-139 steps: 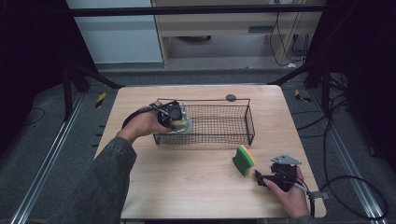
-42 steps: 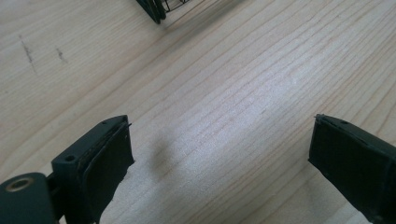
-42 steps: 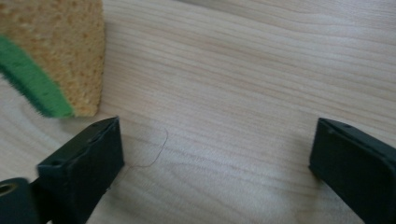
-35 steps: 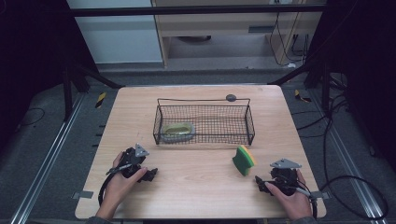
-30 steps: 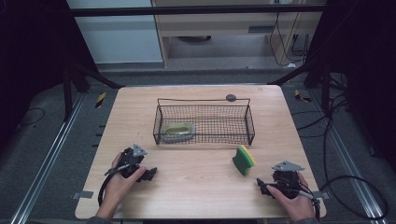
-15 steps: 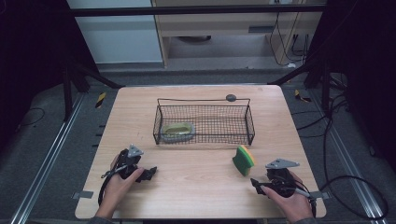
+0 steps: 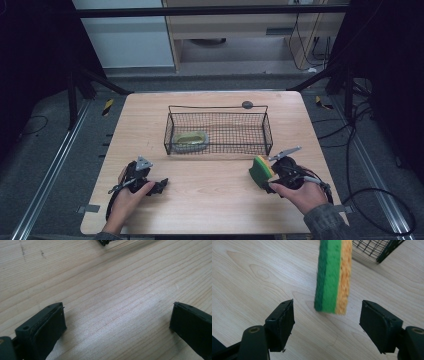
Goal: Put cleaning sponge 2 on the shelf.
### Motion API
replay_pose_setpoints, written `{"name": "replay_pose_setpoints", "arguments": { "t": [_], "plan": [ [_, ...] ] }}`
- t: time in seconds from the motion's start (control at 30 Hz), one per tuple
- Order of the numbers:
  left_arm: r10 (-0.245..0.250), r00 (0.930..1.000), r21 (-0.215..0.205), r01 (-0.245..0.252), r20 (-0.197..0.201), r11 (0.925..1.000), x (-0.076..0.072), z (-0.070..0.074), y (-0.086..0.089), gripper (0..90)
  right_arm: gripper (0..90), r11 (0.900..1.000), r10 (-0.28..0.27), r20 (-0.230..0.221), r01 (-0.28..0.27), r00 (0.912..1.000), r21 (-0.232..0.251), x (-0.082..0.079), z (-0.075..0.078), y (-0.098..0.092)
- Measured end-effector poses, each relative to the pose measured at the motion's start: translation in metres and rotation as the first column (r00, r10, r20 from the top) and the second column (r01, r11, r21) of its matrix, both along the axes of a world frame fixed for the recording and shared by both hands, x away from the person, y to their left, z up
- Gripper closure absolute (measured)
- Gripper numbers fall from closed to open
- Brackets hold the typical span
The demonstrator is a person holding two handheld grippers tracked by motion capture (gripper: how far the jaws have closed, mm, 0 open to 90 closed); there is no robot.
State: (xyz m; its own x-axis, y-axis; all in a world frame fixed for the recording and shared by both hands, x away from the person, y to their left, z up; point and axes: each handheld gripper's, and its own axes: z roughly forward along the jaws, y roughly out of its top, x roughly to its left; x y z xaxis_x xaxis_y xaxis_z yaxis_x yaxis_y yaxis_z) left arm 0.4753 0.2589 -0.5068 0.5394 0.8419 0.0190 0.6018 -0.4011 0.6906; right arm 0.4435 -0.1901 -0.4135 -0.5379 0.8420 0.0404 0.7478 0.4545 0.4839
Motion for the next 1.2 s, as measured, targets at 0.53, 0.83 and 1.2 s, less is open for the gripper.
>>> {"name": "replay_pose_setpoints", "arguments": {
  "t": [0.53,0.83,1.2],
  "plan": [
    [-0.005,1.0000,-0.005,0.005,0.004,1.0000,0.000,-0.001,0.000,0.0,36.6,0.999,-0.030,-0.039,0.028,0.9988,-0.042,0.035,0.019,0.020],
    [0.007,0.9999,-0.007,-0.007,0.011,1.0000,0.000,-0.001,-0.001,0.0,42.0,0.998,-0.027,-0.043,0.025,0.9987,-0.058,0.036,0.012,0.013],
    [0.007,0.9999,-0.007,-0.007,0.011,0.9999,0.000,-0.001,-0.001,0.0,57.9,0.998,0.001,-0.065,-0.005,0.9979,-0.055,0.035,0.011,0.020]
  ]
}}
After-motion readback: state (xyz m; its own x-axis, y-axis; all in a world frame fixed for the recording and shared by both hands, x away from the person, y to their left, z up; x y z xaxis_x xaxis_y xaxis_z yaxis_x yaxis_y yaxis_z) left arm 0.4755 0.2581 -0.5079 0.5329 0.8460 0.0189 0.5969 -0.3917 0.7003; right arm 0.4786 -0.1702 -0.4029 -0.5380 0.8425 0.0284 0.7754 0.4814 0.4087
